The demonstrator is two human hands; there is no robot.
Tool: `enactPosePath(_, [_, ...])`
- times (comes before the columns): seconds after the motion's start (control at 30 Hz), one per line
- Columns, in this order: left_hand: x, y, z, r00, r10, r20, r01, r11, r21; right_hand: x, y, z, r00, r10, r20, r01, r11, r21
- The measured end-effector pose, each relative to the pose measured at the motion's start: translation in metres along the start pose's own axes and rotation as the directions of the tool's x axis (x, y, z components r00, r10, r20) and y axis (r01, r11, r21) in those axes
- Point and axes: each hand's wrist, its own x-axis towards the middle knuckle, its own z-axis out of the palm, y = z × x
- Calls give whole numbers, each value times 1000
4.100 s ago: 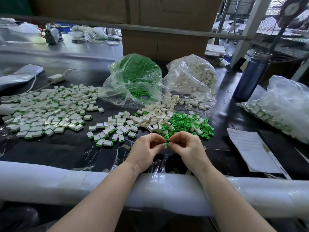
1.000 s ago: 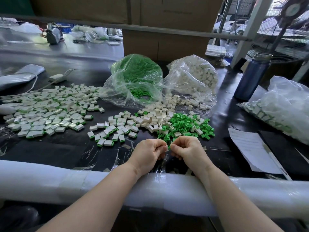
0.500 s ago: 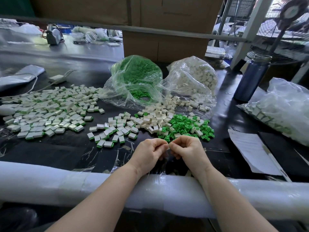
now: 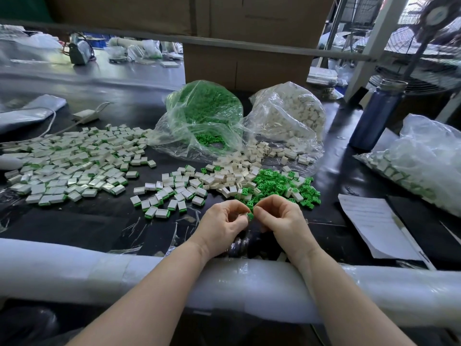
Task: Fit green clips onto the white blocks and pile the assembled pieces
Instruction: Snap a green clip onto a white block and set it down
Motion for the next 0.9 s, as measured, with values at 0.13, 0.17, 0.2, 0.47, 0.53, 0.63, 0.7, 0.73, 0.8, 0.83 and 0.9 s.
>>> enactPosePath(0.13, [0,4,-1,999,44,-21,-45,998,-33,2,-1,4,994,51,98,-49,998,-29])
enactPosePath(0.17, [0,5,0,998,50,-22,-51,998,-41,2,-2,5,990,56,133,-51,998,-41])
enactPosePath(0.2, [-1,6,0,998,55,-19,-56,997,-53,1,-3,5,985,60,161,-54,998,-43])
enactPosePath(0.47, [-4,9,0,995,84,47,-83,996,-12,1,-3,0,971,88,222,-97,995,32])
enactPosePath(0.53, [-4,9,0,995,84,61,-84,996,6,2,-2,0,968,108,225,-124,990,59])
enactPosePath(0.63, [-5,9,0,992,96,76,-98,995,29,2,0,0,973,134,189,-146,988,55])
enactPosePath(0.7, [-5,9,1,992,96,83,-99,995,35,2,0,0,974,144,172,-157,985,65])
enactPosePath(0.73, [-5,9,1,992,94,86,-97,995,34,1,-1,0,975,146,167,-160,985,70])
enactPosePath(0.8, [-5,9,2,992,91,93,-95,995,35,0,-1,-1,976,149,159,-163,984,78])
enactPosePath(0.83, [-5,9,2,991,91,96,-95,995,37,0,-2,-1,976,151,155,-165,983,80])
enactPosePath(0.9, [-5,9,2,991,91,101,-96,995,39,0,-2,-1,977,154,150,-168,983,81])
